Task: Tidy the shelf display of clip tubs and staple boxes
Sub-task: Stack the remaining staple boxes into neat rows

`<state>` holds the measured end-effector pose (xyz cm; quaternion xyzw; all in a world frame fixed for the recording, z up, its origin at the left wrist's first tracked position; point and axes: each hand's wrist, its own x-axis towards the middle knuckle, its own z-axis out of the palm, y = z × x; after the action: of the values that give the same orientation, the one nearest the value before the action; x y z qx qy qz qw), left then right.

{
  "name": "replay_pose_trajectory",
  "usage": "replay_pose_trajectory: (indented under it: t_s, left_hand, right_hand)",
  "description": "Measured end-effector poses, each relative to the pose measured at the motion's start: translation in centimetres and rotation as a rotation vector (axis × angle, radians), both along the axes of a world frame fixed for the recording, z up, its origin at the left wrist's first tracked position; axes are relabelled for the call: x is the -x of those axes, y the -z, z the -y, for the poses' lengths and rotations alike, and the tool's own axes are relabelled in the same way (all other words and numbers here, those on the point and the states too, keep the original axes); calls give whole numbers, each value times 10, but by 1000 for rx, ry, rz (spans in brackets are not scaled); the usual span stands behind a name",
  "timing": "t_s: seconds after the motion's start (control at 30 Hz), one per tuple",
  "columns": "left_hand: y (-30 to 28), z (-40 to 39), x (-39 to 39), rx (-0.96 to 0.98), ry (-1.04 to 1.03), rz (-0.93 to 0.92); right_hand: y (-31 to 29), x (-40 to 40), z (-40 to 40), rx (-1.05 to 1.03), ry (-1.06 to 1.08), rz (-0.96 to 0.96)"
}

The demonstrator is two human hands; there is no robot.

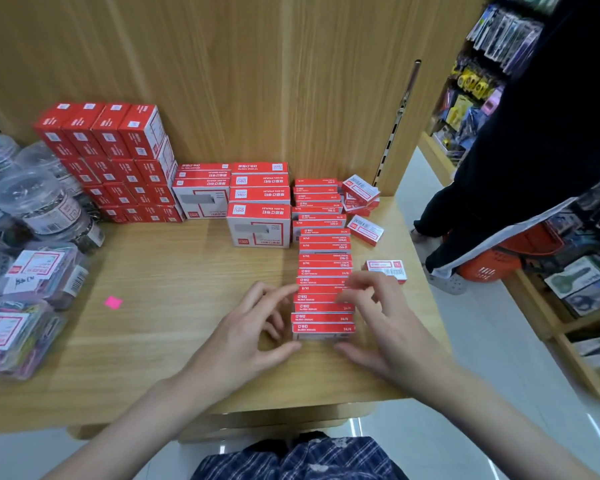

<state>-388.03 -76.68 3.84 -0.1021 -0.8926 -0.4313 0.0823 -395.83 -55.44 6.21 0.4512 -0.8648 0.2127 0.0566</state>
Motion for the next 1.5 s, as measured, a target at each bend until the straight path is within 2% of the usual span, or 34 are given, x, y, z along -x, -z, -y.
replay_pose_trajectory:
  t_s: [0.23, 0.53, 0.77, 0.9, 1.0, 1.1, 1.27, 1.5]
  left_hand:
    - [0, -5, 4, -57, -32, -8]
    - [0, -2, 27, -23, -90, -43]
    - [-6, 9, 34, 265, -24, -122]
    - [-19, 10, 37, 333, -10, -166]
    - [-29, 9, 45, 475, -44, -282]
    - [-36, 1, 58, 685, -79, -327]
    - [-30, -7, 73, 928, -77, -275]
    - [-28, -5, 72, 945, -115, -258]
  right_hand:
    - [10, 4, 1, -100, 36, 286]
    - [1, 21, 15, -161, 15, 305]
    - [-5, 27, 12, -185, 16, 352]
    - [-23, 37, 13, 16, -18, 369]
    - [-29, 50, 15, 142, 33, 411]
    - [-29, 59, 22, 181, 104, 443]
    - [-24, 59, 30, 224, 67, 482]
    - [-18, 59, 30, 218, 71, 508]
